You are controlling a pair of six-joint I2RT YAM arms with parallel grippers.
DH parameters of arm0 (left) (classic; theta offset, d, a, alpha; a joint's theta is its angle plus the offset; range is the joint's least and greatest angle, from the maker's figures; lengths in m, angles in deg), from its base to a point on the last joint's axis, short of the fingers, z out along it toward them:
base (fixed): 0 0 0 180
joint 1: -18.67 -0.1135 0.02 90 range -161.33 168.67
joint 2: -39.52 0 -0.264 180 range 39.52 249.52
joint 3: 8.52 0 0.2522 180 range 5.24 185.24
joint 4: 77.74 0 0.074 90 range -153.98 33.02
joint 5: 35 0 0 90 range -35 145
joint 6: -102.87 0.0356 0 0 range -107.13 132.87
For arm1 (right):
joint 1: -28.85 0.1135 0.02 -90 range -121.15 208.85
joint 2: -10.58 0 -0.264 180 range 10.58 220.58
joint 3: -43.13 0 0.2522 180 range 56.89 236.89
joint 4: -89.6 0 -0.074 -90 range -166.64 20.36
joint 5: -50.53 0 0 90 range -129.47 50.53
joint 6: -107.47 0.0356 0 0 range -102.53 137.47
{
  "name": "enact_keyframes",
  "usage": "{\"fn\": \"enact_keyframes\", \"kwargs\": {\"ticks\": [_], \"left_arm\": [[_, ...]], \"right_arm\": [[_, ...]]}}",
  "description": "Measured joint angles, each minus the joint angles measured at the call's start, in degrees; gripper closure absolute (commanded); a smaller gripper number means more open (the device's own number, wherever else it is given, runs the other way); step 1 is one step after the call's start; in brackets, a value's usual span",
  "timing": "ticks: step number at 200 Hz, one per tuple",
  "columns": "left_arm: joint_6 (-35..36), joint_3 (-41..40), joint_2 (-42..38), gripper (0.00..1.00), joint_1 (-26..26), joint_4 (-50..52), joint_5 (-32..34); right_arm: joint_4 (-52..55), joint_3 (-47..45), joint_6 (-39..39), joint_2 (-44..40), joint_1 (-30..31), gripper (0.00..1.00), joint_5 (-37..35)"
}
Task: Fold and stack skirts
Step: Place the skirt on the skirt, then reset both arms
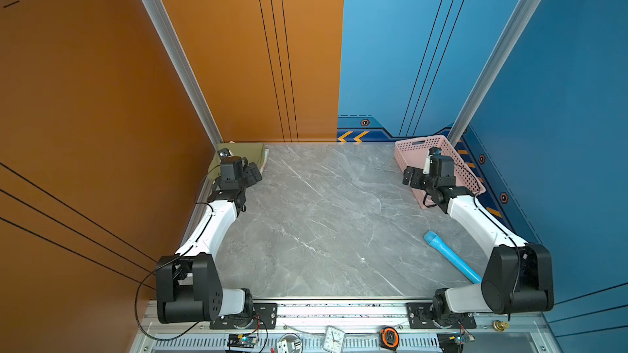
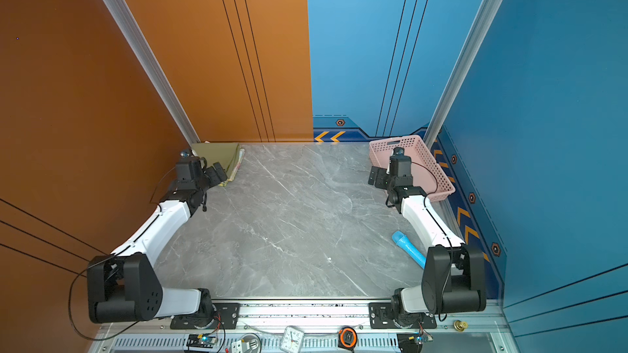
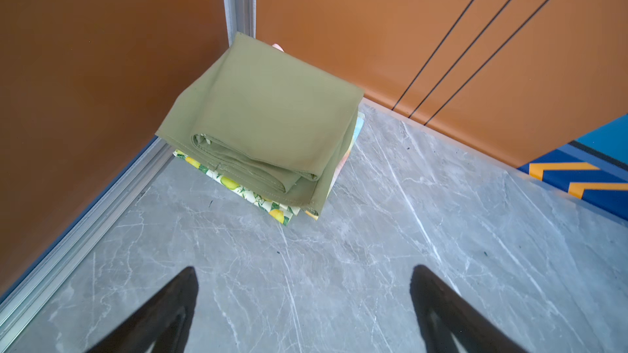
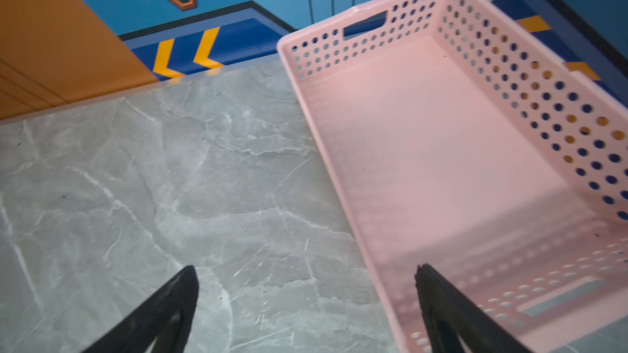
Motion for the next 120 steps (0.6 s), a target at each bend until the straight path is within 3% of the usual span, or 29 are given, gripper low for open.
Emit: {"fn": "enact_keyframes", "kwargs": {"ticks": [44,84,120], "left_arm": [[2.9,-17.4,2.4,0.02,0.0,-18.4,-2.6],[3.3,-18.8,3.1,0.02,-0.3,-24.0,-2.9],[8.9,-18.9,0.9,0.02,2.1,-24.7,-0.5]], "right_arm": [[-16.1,-15.8,-3.2,-0.8,-1.1,0.00,-2.9],[-26.9,-20.4,-4.9,1.6,-1.2,0.00,-4.8],[-37.9,-24.0,-6.0,4.2,-1.2,0.00,-5.2]]}}
